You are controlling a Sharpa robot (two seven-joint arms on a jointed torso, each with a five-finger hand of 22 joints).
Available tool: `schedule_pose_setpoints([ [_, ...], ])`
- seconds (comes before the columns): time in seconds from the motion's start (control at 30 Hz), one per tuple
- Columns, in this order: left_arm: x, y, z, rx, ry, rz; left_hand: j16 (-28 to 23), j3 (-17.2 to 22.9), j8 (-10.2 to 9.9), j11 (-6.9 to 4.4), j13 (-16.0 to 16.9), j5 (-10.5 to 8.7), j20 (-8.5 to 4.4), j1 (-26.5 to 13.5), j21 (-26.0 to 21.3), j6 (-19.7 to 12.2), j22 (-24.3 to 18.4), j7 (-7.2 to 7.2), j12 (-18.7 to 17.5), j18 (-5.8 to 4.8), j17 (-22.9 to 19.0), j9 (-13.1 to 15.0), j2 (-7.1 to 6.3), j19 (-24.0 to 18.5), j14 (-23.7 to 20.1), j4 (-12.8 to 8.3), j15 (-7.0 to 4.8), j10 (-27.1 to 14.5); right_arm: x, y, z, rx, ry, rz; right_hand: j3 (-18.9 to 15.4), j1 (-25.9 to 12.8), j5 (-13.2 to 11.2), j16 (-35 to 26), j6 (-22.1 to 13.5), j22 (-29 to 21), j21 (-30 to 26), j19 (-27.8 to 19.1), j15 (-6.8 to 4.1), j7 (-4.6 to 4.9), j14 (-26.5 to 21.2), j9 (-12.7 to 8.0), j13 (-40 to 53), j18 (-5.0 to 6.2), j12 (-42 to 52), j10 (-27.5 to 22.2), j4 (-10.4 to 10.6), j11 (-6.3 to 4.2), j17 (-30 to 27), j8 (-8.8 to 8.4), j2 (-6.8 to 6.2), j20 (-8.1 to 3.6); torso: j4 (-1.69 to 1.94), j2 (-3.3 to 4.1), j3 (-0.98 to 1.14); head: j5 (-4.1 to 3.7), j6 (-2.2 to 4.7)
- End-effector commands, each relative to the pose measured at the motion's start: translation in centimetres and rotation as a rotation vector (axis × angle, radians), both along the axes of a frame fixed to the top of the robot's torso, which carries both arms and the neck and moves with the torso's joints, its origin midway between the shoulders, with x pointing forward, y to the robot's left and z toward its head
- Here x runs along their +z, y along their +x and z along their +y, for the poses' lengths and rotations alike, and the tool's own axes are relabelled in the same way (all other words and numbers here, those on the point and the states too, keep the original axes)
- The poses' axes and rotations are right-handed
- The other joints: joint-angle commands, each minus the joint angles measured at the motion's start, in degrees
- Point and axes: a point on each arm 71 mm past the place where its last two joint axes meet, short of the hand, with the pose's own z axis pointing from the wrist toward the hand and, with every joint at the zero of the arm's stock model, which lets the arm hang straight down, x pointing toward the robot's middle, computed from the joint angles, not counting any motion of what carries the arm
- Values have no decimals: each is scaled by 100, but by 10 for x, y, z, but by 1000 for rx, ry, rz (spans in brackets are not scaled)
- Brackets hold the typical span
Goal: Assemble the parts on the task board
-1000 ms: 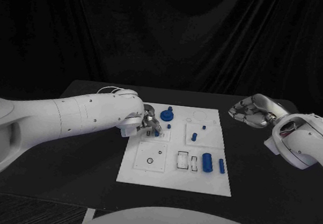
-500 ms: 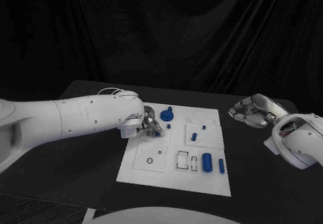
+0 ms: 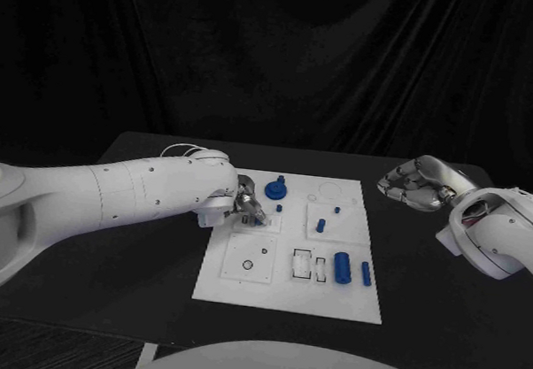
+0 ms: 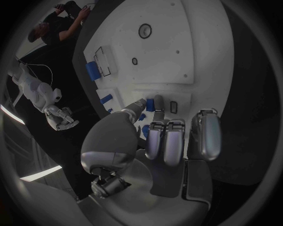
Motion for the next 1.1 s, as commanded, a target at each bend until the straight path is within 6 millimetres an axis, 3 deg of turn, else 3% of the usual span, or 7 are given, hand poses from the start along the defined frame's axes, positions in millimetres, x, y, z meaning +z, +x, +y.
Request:
schedule_pose_setpoints([
  [0.03, 0, 0, -2, -25, -4, -19, 15, -2, 22, -1, 1505, 74, 2, 82, -25, -11, 946, -19, 20, 15, 1509, 1, 13, -19, 595, 4, 3, 609, -2, 0, -1, -7, -6, 11, 37, 57, 18, -38, 11, 1248, -31, 246, -2, 2, 500, 2, 1508, 57, 20, 610, 4, 7, 1023, 0, 0, 1, 2, 1, 1, 4, -1],
  [0.63, 2, 1, -1, -19, -30, -51, 15, 91, 5, -12, 1505, 244, -7, 253, -31, -8, 961, -29, 20, 14, 1509, -24, 75, -11, 595, -75, -6, 609, -3, 0, 0, -4, -7, 17, 55, 54, 20, -42, 10, 1243, -47, 239, -1, 5, 498, 3, 1508, 60, 20, 610, 1, 9, 1015, -1, -3, 1, 2, 1, -1, -22, -1],
  [0.67, 2, 1, 0, -17, -30, -54, 15, 32, 10, -9, 1505, 61, -7, 178, -25, 37, 971, -20, 20, 10, 1509, -38, 64, 2, 595, 8, -5, 609, -3, -1, 0, -4, -7, 17, 55, 54, 20, -42, 10, 1243, -47, 239, -1, 5, 498, 3, 1508, 60, 20, 610, 1, 9, 1015, -1, -3, 1, 2, 1, -1, -21, -1],
  [0.77, 2, 1, 0, -11, -30, -59, 15, -43, 7, -9, 1505, -132, -9, 109, -20, 76, 984, -22, 20, 7, 1509, -60, 64, 18, 595, 119, -7, 609, -3, -1, 1, -3, -7, 18, 55, 54, 20, -42, 10, 1243, -47, 239, -1, 5, 498, 3, 1508, 60, 20, 610, 1, 9, 1015, -1, -3, 1, 2, 1, -2, -24, -1],
  [0.8, 2, 1, -1, -9, -28, -60, 15, -135, 20, -10, 1505, -322, -9, 8, -10, 123, 997, -24, 20, 2, 1509, -67, 61, 35, 595, 249, -6, 609, -4, -1, 1, -3, -7, 19, 55, 54, 20, -42, 10, 1243, -47, 239, -1, 5, 498, 3, 1508, 60, 20, 610, 1, 9, 1015, -1, -3, 1, 2, 1, -1, -24, -1],
  [0.87, 2, 1, -1, -7, -26, -60, 15, -246, 23, -9, 1505, -482, -11, -89, -12, 145, 1005, -20, 20, 2, 1509, -76, 52, 44, 595, 392, -8, 609, -4, -1, 0, -3, -7, 19, 56, 54, 20, -43, 10, 1242, -48, 239, -1, 5, 498, 3, 1508, 61, 20, 610, 0, 9, 1014, -1, -3, 1, 1, 0, -1, -25, -1],
  [1.1, 2, 1, -1, -5, -14, -51, 15, -589, 14, 1, 1505, -839, -7, -305, -29, 160, 1026, -10, 20, 1, 1509, -100, -11, 57, 595, 697, -2, 609, -4, 0, 0, -3, -8, 20, 60, 34, 3, -44, 12, 1242, -49, 239, 0, 7, 498, 4, 1508, 60, 20, 610, 13, 11, 1012, 0, 1, 2, 1, -2, 0, -26, -1],
])
